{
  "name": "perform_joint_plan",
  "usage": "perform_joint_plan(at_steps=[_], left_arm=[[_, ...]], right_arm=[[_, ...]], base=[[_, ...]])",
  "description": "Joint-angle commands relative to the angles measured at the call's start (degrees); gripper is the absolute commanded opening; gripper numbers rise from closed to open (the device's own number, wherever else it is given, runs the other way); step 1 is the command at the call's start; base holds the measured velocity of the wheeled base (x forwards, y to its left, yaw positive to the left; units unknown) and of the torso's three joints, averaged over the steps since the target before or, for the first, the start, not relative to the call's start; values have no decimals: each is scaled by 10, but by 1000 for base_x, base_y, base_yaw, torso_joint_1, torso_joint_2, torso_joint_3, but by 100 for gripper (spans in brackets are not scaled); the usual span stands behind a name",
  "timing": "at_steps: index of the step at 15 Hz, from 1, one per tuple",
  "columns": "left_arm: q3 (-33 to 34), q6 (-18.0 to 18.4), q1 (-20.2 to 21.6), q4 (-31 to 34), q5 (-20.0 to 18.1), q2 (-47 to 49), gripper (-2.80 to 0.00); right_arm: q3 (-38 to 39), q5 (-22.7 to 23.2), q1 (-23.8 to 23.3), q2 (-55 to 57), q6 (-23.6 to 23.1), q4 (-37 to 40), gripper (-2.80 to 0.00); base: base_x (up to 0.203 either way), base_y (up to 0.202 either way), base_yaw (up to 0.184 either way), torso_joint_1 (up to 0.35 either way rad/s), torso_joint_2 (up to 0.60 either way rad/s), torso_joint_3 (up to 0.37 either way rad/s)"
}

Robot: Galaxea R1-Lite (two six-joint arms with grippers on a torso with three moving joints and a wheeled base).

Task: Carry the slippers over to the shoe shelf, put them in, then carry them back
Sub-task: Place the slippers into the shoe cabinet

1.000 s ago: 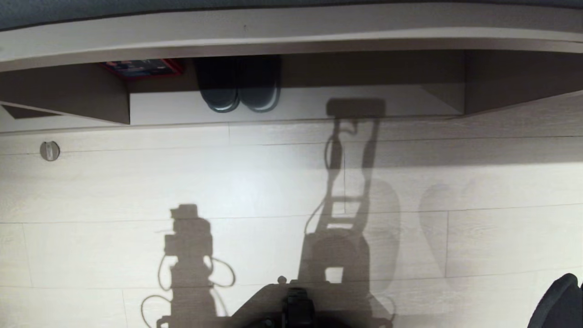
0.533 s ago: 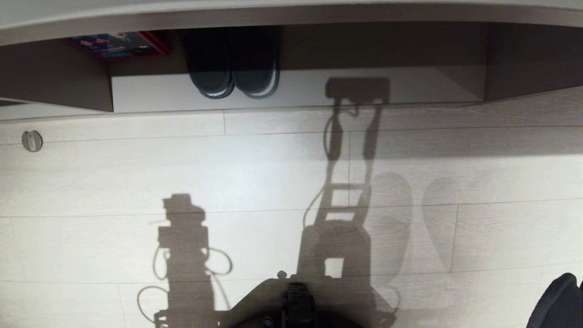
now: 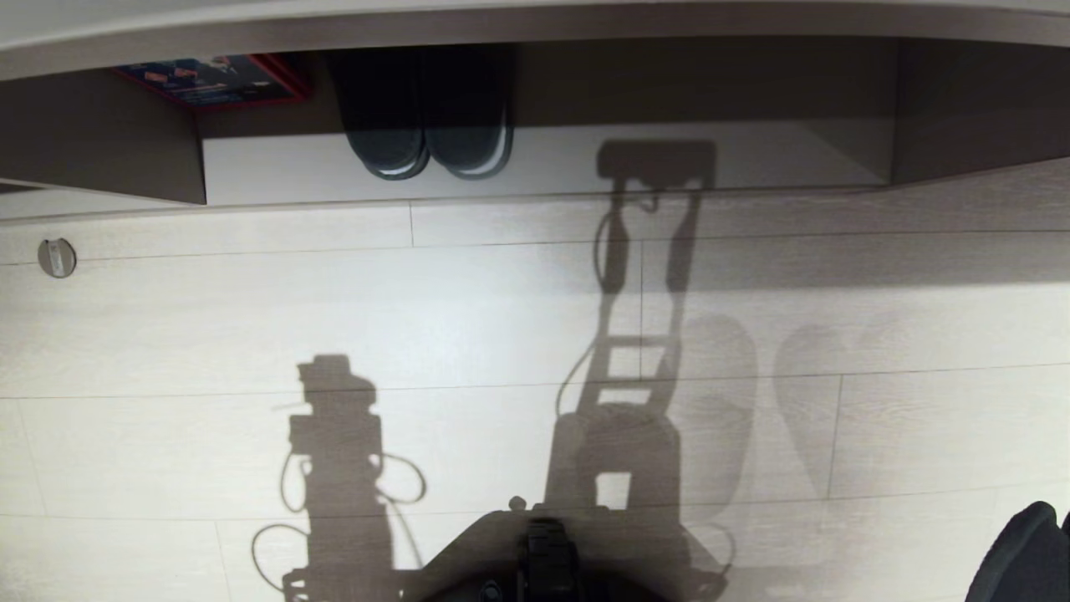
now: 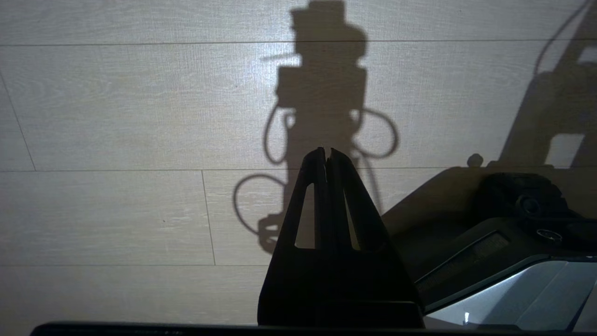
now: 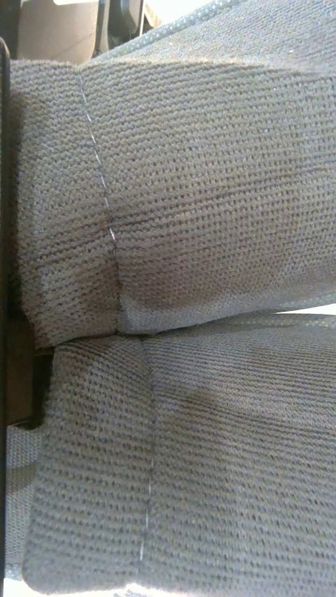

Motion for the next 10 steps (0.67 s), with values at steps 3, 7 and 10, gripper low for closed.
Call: perform_joint_plan(at_steps=[3, 7, 10], left_arm=[[0, 1, 1, 0, 0, 0, -280], [0, 1, 1, 0, 0, 0, -280], [0, 1, 0, 0, 0, 0, -280]], right_arm=[[-37, 39, 0, 30, -2, -7, -280], [-118, 83, 8, 257, -1, -62, -280], [-152, 97, 29, 468, -3, -210, -280]], base=[[0, 0, 0, 0, 0, 0], [0, 0, 0, 0, 0, 0], [0, 0, 0, 0, 0, 0]])
